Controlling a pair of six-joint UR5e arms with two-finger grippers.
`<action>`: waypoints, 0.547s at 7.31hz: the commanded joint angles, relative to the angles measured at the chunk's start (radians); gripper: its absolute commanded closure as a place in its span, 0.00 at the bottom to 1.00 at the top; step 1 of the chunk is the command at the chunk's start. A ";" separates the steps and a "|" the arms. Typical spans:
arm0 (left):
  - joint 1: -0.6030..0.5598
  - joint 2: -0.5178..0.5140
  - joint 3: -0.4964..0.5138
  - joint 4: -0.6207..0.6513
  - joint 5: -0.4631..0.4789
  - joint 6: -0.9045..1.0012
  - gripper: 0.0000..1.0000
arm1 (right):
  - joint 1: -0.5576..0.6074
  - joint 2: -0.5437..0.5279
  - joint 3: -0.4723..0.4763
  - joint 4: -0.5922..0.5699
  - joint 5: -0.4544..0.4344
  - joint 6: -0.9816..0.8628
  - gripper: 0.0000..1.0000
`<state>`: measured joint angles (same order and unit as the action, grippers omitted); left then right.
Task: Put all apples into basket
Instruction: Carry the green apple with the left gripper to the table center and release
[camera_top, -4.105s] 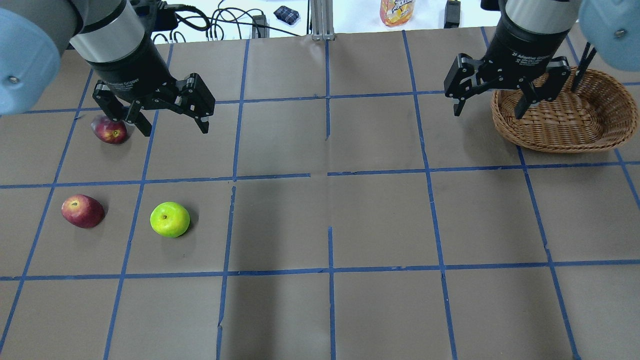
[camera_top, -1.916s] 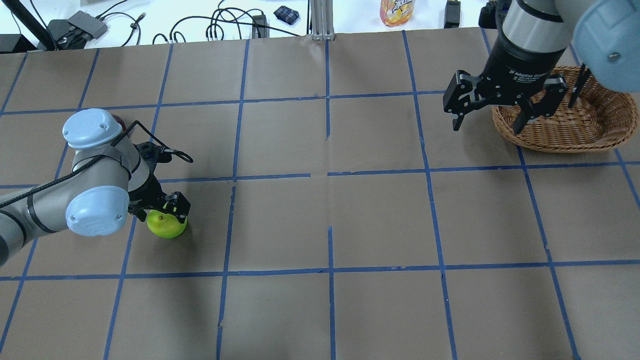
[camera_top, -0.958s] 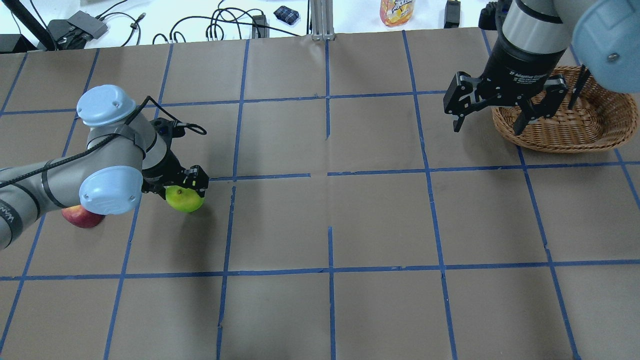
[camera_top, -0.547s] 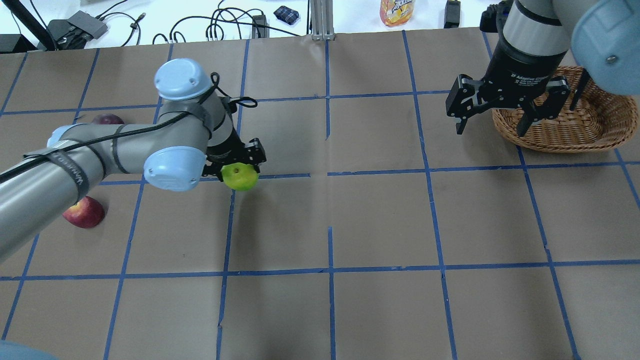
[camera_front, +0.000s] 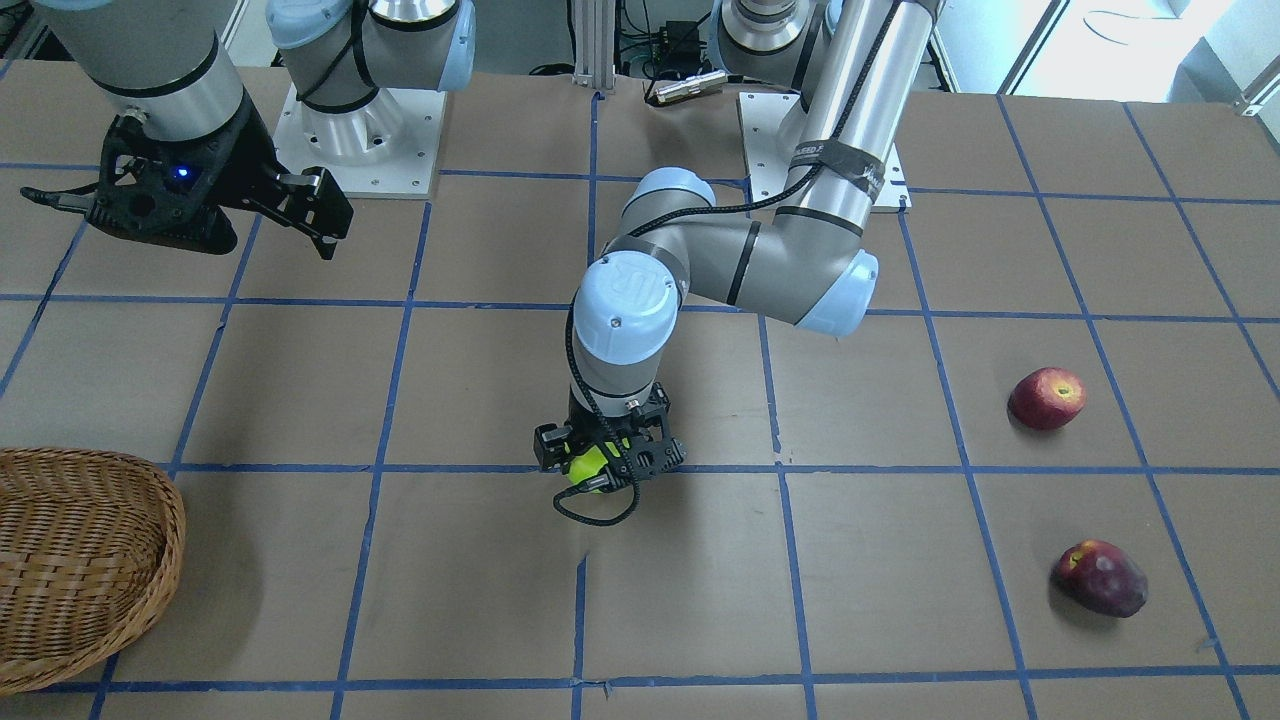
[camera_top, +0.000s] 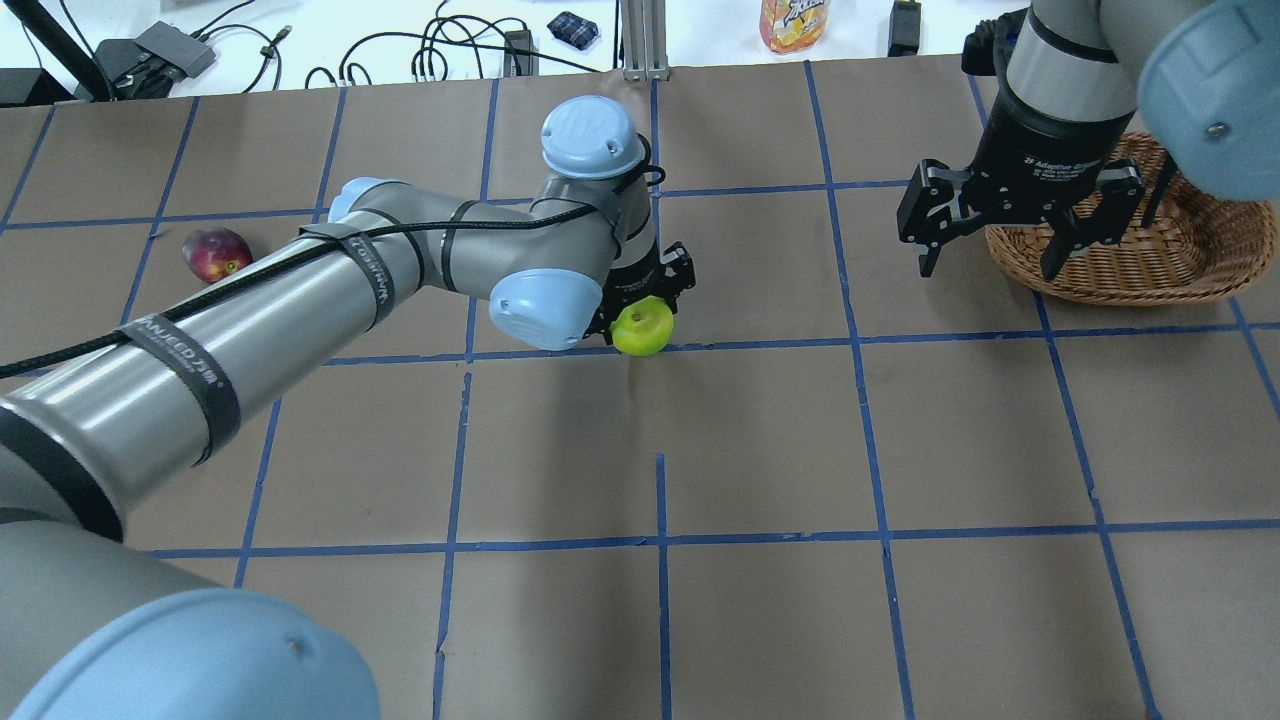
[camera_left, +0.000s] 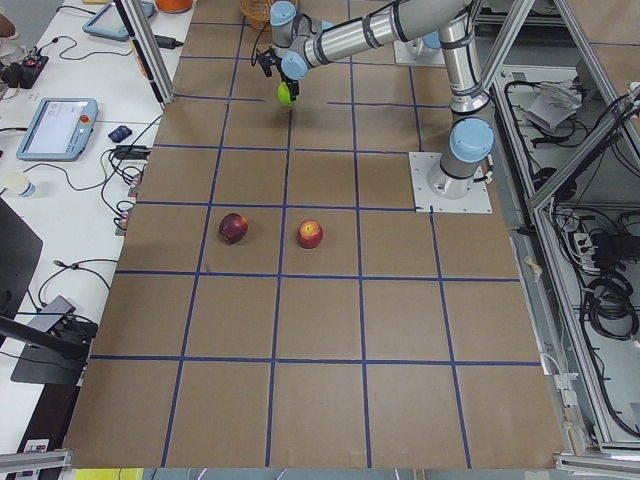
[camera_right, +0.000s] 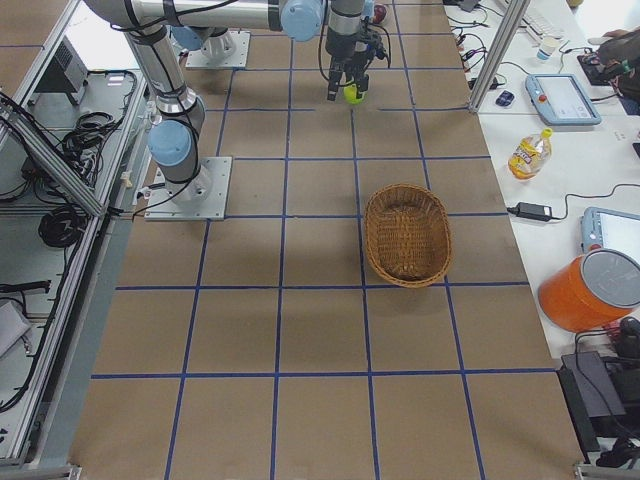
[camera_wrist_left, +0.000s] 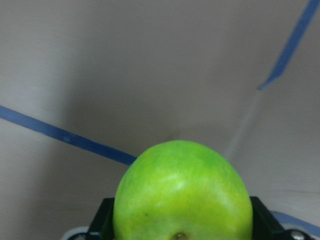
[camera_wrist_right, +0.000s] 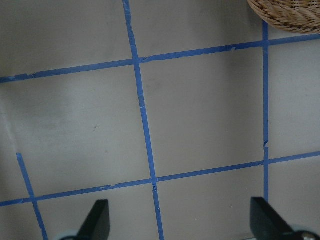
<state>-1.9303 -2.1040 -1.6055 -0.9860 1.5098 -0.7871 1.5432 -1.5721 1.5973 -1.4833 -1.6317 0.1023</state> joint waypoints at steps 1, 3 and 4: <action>-0.027 -0.019 0.016 -0.006 0.006 -0.015 0.21 | 0.000 0.004 0.001 -0.002 0.001 0.000 0.00; -0.023 -0.014 0.015 -0.016 0.013 0.084 0.00 | 0.000 0.007 0.001 -0.005 0.003 0.002 0.00; 0.003 0.013 0.016 -0.029 0.007 0.097 0.00 | 0.002 0.017 0.003 -0.005 0.003 0.005 0.00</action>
<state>-1.9478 -2.1132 -1.5903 -1.0024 1.5197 -0.7266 1.5434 -1.5637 1.5988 -1.4869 -1.6297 0.1044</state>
